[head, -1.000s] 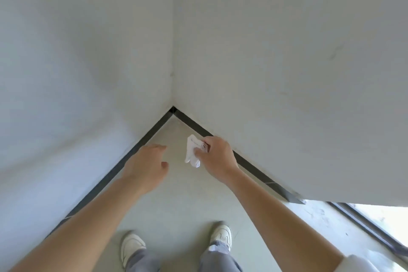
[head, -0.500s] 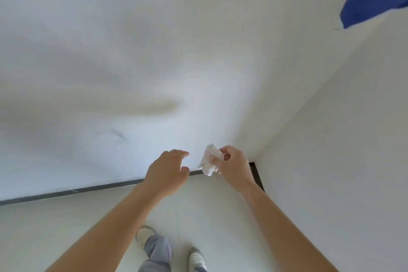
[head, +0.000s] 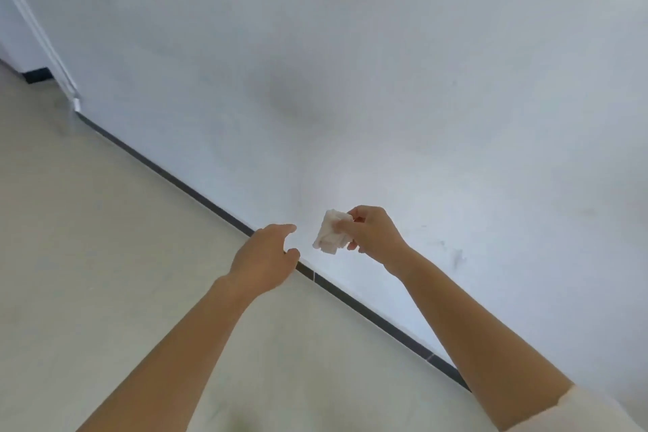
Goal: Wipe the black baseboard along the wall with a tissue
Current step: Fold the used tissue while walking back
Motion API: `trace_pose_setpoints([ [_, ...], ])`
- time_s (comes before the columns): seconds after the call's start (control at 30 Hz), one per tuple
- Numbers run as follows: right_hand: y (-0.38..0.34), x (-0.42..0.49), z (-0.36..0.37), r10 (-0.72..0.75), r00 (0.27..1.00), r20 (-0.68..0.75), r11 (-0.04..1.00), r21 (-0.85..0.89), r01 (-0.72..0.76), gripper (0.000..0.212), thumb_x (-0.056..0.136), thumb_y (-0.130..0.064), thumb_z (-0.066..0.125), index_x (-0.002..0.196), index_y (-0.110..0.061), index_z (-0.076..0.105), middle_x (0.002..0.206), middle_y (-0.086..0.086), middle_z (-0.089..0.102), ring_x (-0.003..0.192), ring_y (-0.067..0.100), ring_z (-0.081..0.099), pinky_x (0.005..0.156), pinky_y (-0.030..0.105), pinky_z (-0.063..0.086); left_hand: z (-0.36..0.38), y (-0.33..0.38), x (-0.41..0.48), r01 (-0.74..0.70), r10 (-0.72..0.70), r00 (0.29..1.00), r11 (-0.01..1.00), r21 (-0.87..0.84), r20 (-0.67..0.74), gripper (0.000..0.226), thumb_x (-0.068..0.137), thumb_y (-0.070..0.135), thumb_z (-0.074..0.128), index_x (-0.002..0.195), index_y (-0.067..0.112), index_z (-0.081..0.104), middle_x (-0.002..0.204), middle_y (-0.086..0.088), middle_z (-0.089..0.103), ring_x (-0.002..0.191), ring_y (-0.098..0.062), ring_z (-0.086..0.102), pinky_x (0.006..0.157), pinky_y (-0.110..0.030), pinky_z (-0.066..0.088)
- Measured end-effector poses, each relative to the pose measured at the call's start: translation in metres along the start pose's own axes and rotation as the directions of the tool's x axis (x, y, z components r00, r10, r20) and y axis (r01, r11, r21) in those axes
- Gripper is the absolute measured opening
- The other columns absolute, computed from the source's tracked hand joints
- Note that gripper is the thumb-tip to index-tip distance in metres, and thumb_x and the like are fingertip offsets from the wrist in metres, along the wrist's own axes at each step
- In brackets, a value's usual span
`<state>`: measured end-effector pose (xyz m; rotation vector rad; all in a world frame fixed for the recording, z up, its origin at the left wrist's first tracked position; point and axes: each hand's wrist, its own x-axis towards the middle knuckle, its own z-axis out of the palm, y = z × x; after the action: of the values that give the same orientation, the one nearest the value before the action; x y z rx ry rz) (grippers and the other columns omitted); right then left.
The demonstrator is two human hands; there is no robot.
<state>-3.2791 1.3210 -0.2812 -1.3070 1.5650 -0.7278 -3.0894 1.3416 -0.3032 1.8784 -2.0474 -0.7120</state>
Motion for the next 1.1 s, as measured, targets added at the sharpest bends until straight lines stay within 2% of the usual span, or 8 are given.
trace_pose_setpoints([
  [0.23, -0.142, 0.049, 0.233, -0.097, 0.955, 0.280, 0.995, 0.051, 0.086, 0.016, 0.085, -0.023, 0.064, 0.075, -0.013, 0.055, 0.069, 0.002, 0.060, 0.054, 0.012, 0.056, 0.050, 0.021, 0.040, -0.159, -0.200, -0.040, 0.325, -0.339, 0.924, 0.940, -0.103, -0.179, 0.057, 0.092, 0.027, 0.045, 0.146, 0.022, 0.029, 0.133, 0.002, 0.054, 0.121, -0.018, 0.049, 0.096, -0.028, 0.040],
  [0.37, -0.208, 0.067, 0.341, -0.110, 0.915, 0.388, 0.994, 0.027, 0.109, 0.013, 0.082, -0.019, 0.064, 0.076, -0.014, 0.054, 0.071, 0.002, 0.061, 0.056, 0.012, 0.055, 0.051, 0.021, 0.041, -0.220, -0.281, -0.059, 0.387, -0.456, 0.850, 0.880, -0.275, -0.263, 0.056, 0.090, 0.024, 0.048, 0.144, 0.021, 0.033, 0.131, 0.001, 0.056, 0.118, -0.017, 0.051, 0.093, -0.026, 0.041],
  [0.57, -0.286, 0.101, 0.486, -0.106, 0.825, 0.555, 0.994, 0.049, 0.095, 0.013, 0.084, -0.022, 0.066, 0.089, -0.011, 0.060, 0.072, 0.002, 0.061, 0.059, 0.012, 0.055, 0.057, 0.023, 0.043, -0.285, -0.391, -0.059, 0.277, -0.527, 0.781, 0.773, -0.570, -0.335, 0.046, 0.085, 0.022, 0.061, 0.129, 0.024, 0.052, 0.121, 0.004, 0.059, 0.106, -0.008, 0.056, 0.075, -0.014, 0.041],
  [0.7, -0.329, 0.145, 0.574, -0.098, 0.748, 0.656, 0.994, 0.098, 0.044, 0.021, 0.085, -0.029, 0.066, 0.094, -0.010, 0.066, 0.078, 0.002, 0.062, 0.064, 0.013, 0.056, 0.064, 0.026, 0.042, -0.335, -0.474, -0.032, 0.214, -0.538, 0.758, 0.738, -0.640, -0.368, 0.038, 0.084, 0.032, 0.065, 0.121, 0.027, 0.059, 0.106, 0.009, 0.064, 0.096, -0.002, 0.060, 0.071, -0.011, 0.041],
  [0.83, -0.386, 0.209, 0.664, -0.139, 0.641, 0.755, 0.986, 0.166, 0.018, 0.023, 0.088, -0.036, 0.064, 0.092, -0.014, 0.069, 0.080, -0.001, 0.062, 0.068, 0.012, 0.056, 0.066, 0.025, 0.039, -0.398, -0.565, 0.012, 0.159, -0.556, 0.736, 0.695, -0.701, -0.385, 0.009, 0.086, 0.037, 0.062, 0.095, 0.036, 0.062, 0.093, 0.014, 0.067, 0.089, -0.004, 0.063, 0.071, -0.015, 0.043],
  [0.9, -0.419, 0.237, 0.709, -0.155, 0.597, 0.787, 0.979, 0.202, -0.012, 0.019, 0.089, -0.032, 0.063, 0.092, -0.014, 0.068, 0.082, -0.001, 0.062, 0.070, 0.012, 0.055, 0.065, 0.025, 0.038, -0.434, -0.607, 0.031, 0.125, -0.615, 0.702, 0.603, -0.788, -0.360, 0.008, 0.091, 0.035, 0.057, 0.089, 0.031, 0.064, 0.091, 0.008, 0.069, 0.087, -0.011, 0.066, 0.073, -0.019, 0.048],
  [1.0, -0.464, 0.268, 0.771, -0.148, 0.554, 0.819, 0.984, 0.175, 0.004, 0.007, 0.086, -0.020, 0.064, 0.088, -0.014, 0.066, 0.087, 0.003, 0.063, 0.075, 0.016, 0.056, 0.067, 0.027, 0.037, -0.488, -0.674, 0.049, 0.082, -0.774, 0.588, 0.343, -0.936, -0.232, 0.017, 0.094, 0.031, 0.050, 0.093, 0.021, 0.064, 0.094, -0.004, 0.069, 0.090, -0.017, 0.068, 0.080, -0.031, 0.053],
  [1.1, -0.508, 0.296, 0.838, -0.146, 0.543, 0.827, 0.989, 0.141, 0.051, 0.009, 0.080, -0.007, 0.062, 0.084, -0.014, 0.066, 0.083, 0.003, 0.065, 0.070, 0.015, 0.057, 0.065, 0.026, 0.037, -0.540, -0.743, 0.061, -0.066, -0.830, 0.540, 0.128, -0.989, -0.144, 0.017, 0.095, 0.025, 0.049, 0.093, 0.014, 0.061, 0.097, -0.006, 0.066, 0.094, -0.020, 0.066, 0.082, -0.035, 0.053],
])
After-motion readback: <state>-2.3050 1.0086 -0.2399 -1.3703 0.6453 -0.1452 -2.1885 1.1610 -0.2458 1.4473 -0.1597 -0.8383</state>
